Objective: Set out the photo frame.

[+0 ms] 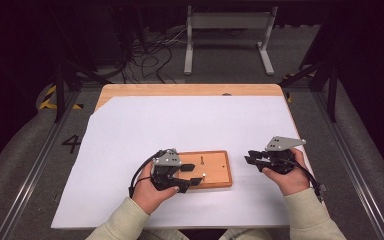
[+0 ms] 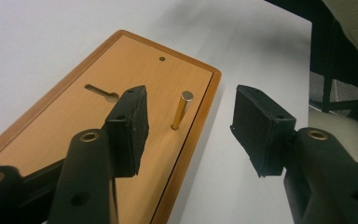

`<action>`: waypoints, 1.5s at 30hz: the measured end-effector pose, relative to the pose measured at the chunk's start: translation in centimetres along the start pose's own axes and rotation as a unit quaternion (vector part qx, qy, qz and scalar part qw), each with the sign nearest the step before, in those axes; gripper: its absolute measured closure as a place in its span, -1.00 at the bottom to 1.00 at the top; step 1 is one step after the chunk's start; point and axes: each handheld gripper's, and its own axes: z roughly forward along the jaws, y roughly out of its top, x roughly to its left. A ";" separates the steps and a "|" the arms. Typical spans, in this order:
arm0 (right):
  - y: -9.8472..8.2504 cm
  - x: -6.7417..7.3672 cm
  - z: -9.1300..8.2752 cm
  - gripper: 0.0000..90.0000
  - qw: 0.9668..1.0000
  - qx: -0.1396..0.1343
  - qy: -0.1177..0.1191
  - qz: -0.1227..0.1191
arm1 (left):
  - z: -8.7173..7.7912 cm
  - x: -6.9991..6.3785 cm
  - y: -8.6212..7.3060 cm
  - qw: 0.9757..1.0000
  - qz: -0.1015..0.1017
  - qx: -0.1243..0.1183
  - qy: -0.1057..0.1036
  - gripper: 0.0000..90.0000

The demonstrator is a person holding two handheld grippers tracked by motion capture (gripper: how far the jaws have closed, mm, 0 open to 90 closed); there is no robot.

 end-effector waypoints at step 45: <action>0.0 -0.1 0.1 0.58 1.000 -0.002 0.002 0.006 | 4.6 -0.6 -0.5 0.989 0.129 0.054 0.054 0.87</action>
